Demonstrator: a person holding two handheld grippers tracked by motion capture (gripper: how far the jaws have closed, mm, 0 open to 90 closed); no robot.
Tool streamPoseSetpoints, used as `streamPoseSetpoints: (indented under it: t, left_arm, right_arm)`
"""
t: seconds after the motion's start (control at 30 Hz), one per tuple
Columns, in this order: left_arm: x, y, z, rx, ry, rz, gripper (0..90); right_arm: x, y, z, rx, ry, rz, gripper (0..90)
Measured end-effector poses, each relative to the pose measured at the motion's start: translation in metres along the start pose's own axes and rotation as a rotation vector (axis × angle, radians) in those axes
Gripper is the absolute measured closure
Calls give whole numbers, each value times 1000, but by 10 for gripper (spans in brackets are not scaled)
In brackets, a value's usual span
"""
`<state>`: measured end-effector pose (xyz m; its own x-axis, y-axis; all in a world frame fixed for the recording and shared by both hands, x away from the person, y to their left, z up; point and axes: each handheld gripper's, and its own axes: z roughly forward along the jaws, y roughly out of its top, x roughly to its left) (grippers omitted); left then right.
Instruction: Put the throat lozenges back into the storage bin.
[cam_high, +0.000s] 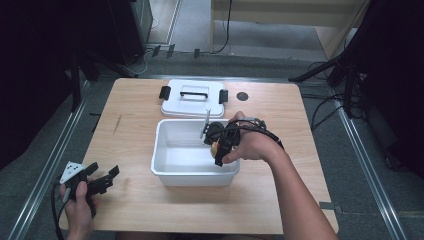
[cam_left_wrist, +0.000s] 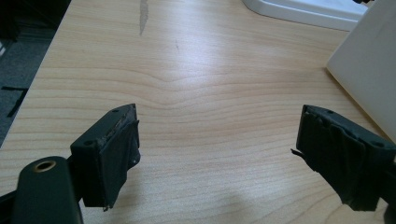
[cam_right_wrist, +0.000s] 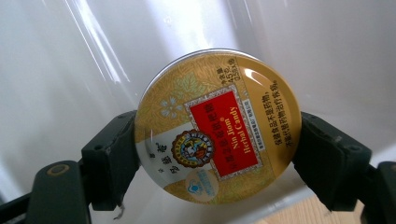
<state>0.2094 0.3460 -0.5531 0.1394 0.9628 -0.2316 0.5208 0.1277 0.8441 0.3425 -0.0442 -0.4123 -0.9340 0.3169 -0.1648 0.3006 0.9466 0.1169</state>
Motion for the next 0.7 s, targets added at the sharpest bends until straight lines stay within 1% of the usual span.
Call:
streamPoseSetpoints:
  t: [0.03, 0.1, 0.17, 0.2, 0.3, 0.4, 0.47, 0.5, 0.57, 0.6, 0.7]
  left_arm:
    - [0, 0, 0, 0, 0, 0, 140]
    - [0, 0, 0, 0, 0, -1, 140]
    - [0, 0, 0, 0, 0, -2, 140]
    - [0, 0, 0, -1, 0, -2, 140]
    - [0, 0, 0, 0, 0, -2, 140]
    - [0, 0, 0, -1, 0, -3, 140]
    - [0, 0, 0, -1, 0, -3, 140]
    - [0, 0, 0, -1, 0, -3, 140]
    - [0, 0, 0, -2, 0, -4, 140]
    - [0, 0, 0, -1, 0, -4, 140]
    - [0, 0, 0, -1, 0, -4, 140]
  right_arm:
    - [0, 0, 0, 0, 0, 0, 205]
    - [0, 1, 6, 10, 4, -7, 205]
    - [0, 2, 11, 22, 7, -4, 205]
    - [0, 3, 16, 38, 13, 2, 205]
    - [0, 4, 20, 46, 16, 6, 205]
    - [-2, 7, 29, 65, 23, 11, 204]
    - [-1, 7, 30, 70, 22, 19, 204]
    - [-2, 7, 32, 68, 16, 10, 204]
    - [-2, 9, 32, 74, 17, 22, 204]
    - [-3, 9, 33, 69, 16, 13, 204]
    - [-2, 10, 34, 76, 9, 10, 203]
